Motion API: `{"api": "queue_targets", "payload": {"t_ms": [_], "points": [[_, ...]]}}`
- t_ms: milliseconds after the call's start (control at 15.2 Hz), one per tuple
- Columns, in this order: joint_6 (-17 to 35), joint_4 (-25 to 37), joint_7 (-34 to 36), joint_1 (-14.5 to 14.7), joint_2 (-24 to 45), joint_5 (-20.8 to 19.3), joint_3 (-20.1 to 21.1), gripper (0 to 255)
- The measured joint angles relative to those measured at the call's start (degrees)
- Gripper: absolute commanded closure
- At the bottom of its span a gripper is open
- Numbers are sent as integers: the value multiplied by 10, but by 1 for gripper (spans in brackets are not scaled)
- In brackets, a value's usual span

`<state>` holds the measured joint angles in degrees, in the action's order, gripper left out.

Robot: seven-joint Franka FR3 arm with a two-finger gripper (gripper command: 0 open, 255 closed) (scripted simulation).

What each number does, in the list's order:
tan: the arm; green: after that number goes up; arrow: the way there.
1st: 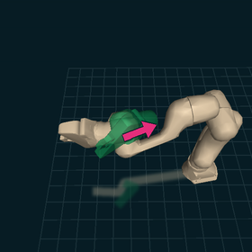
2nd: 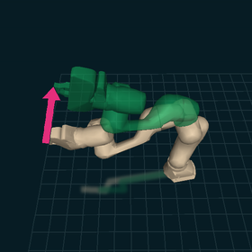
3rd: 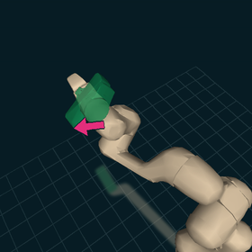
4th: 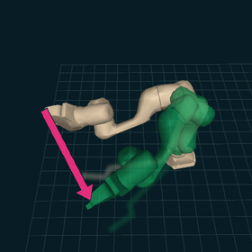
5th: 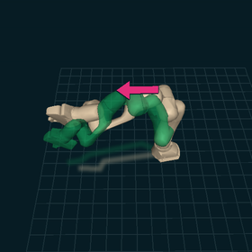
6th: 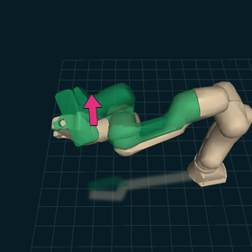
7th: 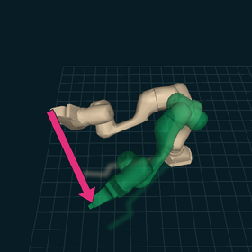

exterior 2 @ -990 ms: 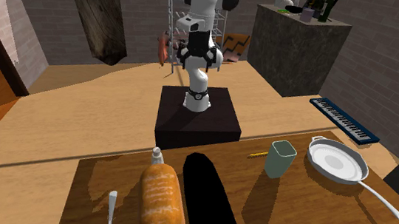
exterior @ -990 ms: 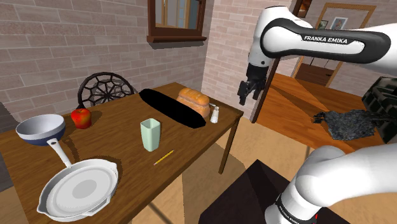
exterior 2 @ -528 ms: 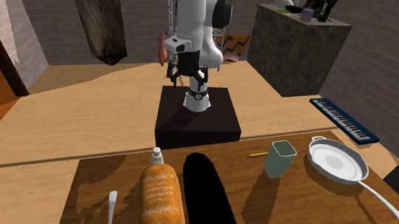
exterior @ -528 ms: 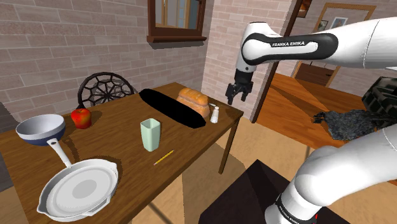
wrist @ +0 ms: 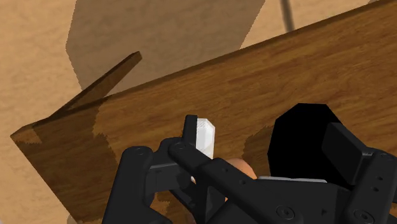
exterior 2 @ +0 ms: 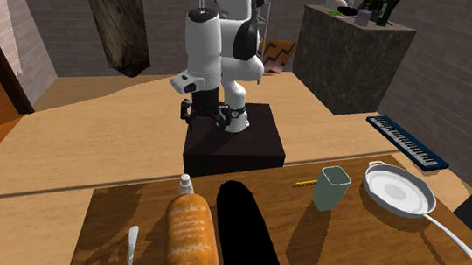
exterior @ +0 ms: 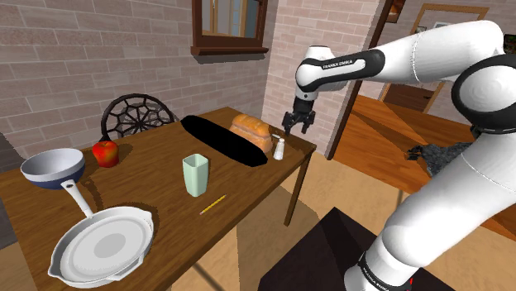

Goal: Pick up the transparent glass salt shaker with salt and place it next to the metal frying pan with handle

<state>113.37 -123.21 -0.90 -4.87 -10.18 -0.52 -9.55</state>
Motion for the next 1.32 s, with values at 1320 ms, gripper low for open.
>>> {"api": "queue_targets", "payload": {"t_ms": [1320], "points": [[111,139,-52,-30,253,96,-24,0]]}}
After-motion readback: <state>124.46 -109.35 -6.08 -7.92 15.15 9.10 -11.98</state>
